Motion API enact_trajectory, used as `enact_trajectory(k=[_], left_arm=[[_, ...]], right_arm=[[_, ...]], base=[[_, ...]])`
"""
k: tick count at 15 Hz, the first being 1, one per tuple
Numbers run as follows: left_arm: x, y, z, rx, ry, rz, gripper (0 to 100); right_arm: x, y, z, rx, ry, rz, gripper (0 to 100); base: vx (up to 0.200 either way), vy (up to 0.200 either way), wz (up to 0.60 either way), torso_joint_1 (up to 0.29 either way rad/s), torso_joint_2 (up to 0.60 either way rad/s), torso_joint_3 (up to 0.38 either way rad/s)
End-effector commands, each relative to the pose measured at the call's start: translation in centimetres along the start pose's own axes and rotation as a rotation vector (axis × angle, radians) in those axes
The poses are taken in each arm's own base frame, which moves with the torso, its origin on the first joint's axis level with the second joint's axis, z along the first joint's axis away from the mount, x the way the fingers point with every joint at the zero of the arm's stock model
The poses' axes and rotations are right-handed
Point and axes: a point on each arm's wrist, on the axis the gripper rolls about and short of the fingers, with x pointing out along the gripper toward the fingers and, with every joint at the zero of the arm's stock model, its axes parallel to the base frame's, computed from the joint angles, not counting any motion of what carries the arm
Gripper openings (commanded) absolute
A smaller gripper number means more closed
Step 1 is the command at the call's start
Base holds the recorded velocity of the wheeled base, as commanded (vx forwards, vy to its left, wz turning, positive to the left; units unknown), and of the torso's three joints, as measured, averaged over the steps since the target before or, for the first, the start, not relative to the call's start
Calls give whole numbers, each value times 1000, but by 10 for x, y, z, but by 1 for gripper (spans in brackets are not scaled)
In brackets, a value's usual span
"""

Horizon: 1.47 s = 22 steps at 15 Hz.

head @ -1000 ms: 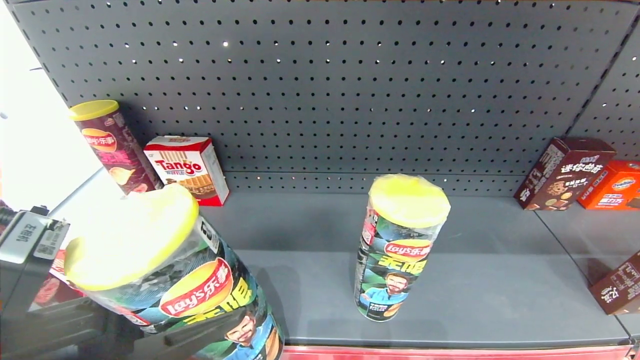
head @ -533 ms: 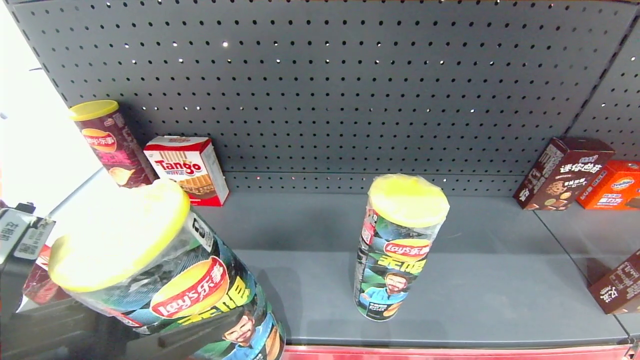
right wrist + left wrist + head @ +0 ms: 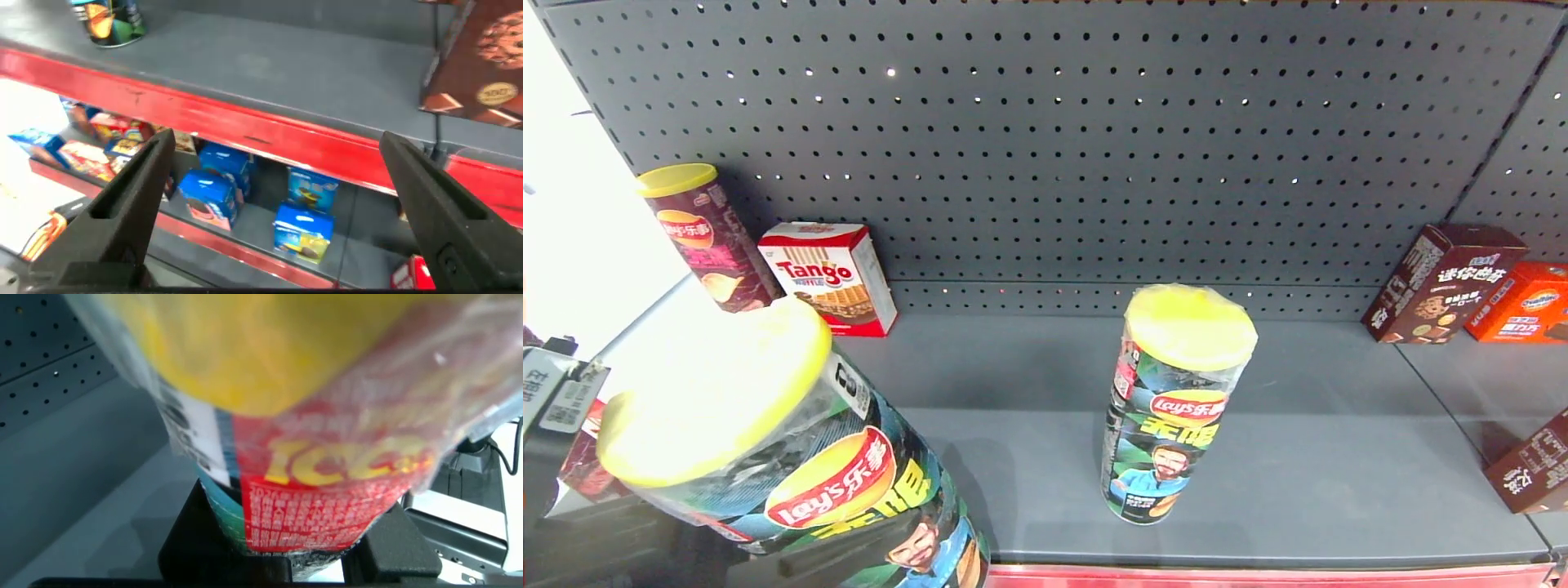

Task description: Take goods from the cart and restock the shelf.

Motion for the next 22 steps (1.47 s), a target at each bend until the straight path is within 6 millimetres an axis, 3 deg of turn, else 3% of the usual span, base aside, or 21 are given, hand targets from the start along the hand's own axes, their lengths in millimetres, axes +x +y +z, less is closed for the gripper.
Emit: enact_trajectory(k=[1,6,12,17,22], left_arm=[[-3,-2,1,5,-8,-1,0],[-5,-2,-3,-1,1,6,0],[-2,1,9,5,-28,18,0],[23,16,48,-29,-46,-25,0],[34,22,47,-84,46,-42,0]], right_arm=[[-1,0,-2,-1,-12,16,100],[-1,0,-2,-1,-12,16,100],[-1,0,-2,-1,-10,16,100],[-1,0,-2,-1,-12,16,100],[-1,0,-2,-1,-12,16,100]], base=[[0,0,0,0,0,0],[0,0,0,0,0,0],[0,0,0,0,0,0],[0,0,0,0,0,0],[0,0,0,0,0,0]])
